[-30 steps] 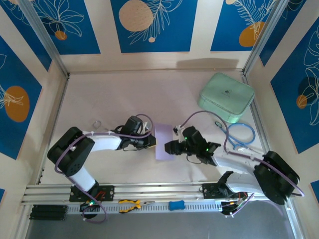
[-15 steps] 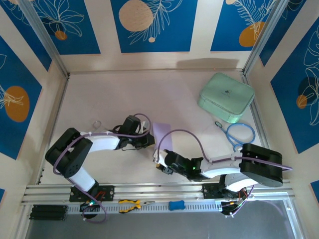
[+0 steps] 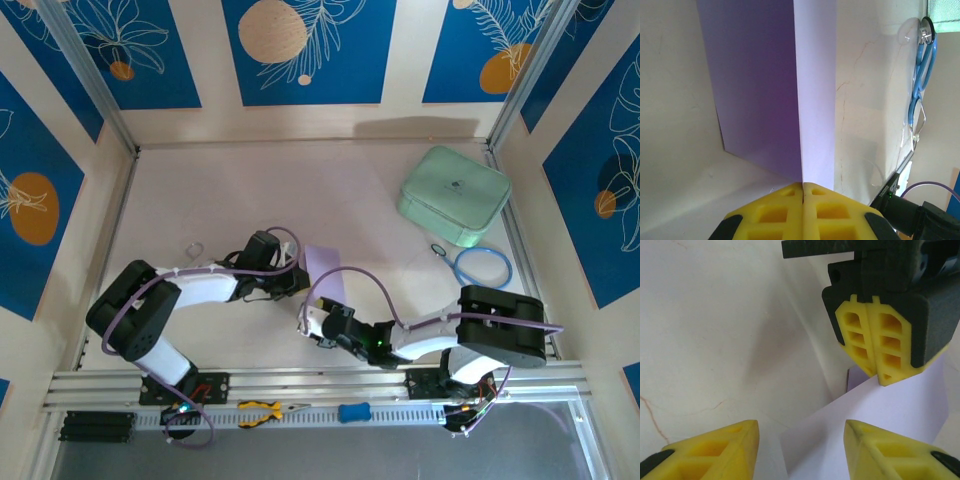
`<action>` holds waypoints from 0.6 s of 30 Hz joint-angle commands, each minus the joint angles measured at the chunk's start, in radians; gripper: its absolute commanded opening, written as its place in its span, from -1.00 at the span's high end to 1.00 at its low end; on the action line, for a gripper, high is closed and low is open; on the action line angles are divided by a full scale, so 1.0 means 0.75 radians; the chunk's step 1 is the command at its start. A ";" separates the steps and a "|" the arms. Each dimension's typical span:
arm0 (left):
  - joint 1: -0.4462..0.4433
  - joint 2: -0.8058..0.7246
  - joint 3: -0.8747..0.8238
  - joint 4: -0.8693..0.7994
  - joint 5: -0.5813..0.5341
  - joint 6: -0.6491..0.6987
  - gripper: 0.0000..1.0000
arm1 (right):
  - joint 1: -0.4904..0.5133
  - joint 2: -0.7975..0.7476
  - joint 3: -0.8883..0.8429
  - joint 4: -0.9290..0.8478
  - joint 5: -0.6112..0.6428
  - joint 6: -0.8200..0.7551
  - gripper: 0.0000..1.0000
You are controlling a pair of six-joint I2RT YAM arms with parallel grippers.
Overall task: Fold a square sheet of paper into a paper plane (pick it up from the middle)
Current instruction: Third fold the triangle at the center of the table.
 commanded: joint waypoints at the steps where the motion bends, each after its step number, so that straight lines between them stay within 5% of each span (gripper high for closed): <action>1: 0.020 -0.008 -0.009 -0.020 0.020 -0.008 0.98 | 0.024 0.023 0.035 0.076 0.082 -0.006 0.07; 18: 0.023 0.000 0.005 -0.041 0.017 0.007 0.98 | 0.032 -0.057 -0.004 -0.002 0.121 0.091 0.47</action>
